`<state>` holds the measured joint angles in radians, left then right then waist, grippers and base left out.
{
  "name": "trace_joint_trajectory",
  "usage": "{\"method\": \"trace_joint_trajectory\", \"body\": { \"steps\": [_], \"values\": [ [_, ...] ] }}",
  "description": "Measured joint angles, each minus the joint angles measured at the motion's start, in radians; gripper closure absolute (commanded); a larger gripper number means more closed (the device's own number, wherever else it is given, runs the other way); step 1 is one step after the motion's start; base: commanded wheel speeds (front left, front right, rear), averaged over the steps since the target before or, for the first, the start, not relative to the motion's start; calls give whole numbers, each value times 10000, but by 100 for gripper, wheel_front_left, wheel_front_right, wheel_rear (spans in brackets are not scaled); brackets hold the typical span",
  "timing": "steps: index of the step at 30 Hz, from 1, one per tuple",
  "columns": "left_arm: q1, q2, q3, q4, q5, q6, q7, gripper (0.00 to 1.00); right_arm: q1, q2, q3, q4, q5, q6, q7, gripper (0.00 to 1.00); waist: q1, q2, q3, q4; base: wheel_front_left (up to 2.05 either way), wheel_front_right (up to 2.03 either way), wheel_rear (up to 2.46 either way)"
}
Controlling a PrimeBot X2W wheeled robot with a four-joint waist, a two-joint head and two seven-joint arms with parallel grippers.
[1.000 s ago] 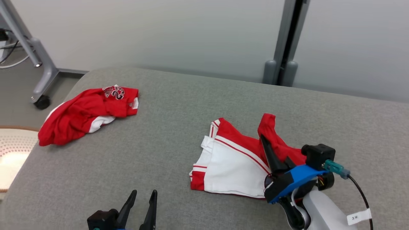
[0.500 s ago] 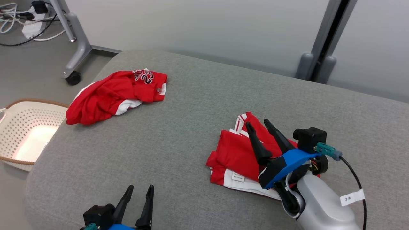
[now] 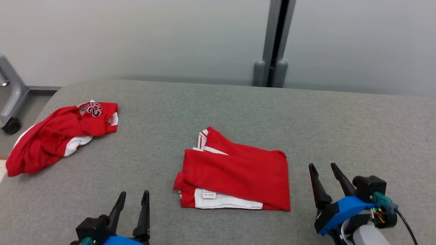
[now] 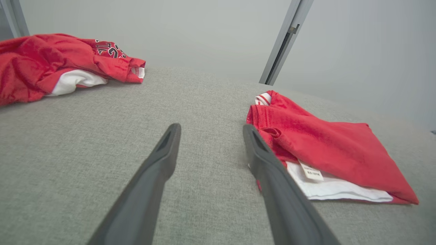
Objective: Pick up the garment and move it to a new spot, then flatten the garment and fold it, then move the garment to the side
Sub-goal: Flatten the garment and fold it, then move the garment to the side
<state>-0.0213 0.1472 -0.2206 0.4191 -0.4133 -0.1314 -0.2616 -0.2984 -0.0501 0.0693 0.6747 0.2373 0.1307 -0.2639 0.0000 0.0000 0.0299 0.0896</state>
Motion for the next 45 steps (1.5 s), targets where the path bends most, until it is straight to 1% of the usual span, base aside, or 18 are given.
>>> {"method": "trace_joint_trajectory", "body": {
  "steps": [5,11,15,19,24,28,31,36,39,41,42,43,44,45],
  "values": [
    [280,-247,533,-109,493,0,0,0,810,0,-470,-316,-286,0,0,0,0,0,-236,-625,0,0,0],
    [850,-466,930,-228,1009,0,0,0,1746,12,-449,-416,-326,0,0,0,-1,0,-503,-1110,0,0,0],
    [1018,-564,1062,-245,1183,0,-2,0,1998,8,-407,-456,-326,0,0,0,-1,0,-617,-1298,0,0,0],
    [1017,-598,1058,-228,1233,0,0,0,1980,8,-268,-468,-322,0,0,0,0,0,-594,-1296,0,0,0],
    [900,-594,648,-161,1187,-2,0,0,1395,4,541,-65,134,0,0,0,-1,0,-431,-1048,0,0,0],
    [769,-474,230,-132,1014,0,-2,0,340,13,1290,554,587,0,0,0,-1,0,-249,-690,0,0,0],
    [629,-303,21,-161,779,-2,0,0,-586,12,1597,1162,648,0,-2,0,0,0,-21,-378,0,0,0],
    [365,36,-328,-190,477,-2,-2,0,-1739,15,1691,2780,508,0,84,0,0,0,398,238,0,0,0],
    [236,169,-431,-190,291,0,0,0,-2182,23,1411,3965,-192,0,257,0,1,0,643,581,0,0,0],
    [164,219,-477,-194,222,0,-2,0,-2293,17,1170,4523,-405,2,257,0,0,0,784,770,0,0,0],
    [157,244,-489,-190,176,-2,0,0,-2344,8,1160,4677,-428,2,245,14,1,0,845,841,0,0,0],
    [157,267,-487,-190,163,0,-2,0,-2386,2,1174,4769,-401,2,215,68,0,0,900,893,0,0,0],
    [156,290,-476,-192,153,0,-2,0,-2441,-2,1231,4846,-393,4,196,100,0,0,947,908,0,0,0],
    [156,313,-472,-192,146,0,0,0,-2470,-17,1310,4884,-364,4,151,100,0,0,965,888,0,0,0]
  ]
}}
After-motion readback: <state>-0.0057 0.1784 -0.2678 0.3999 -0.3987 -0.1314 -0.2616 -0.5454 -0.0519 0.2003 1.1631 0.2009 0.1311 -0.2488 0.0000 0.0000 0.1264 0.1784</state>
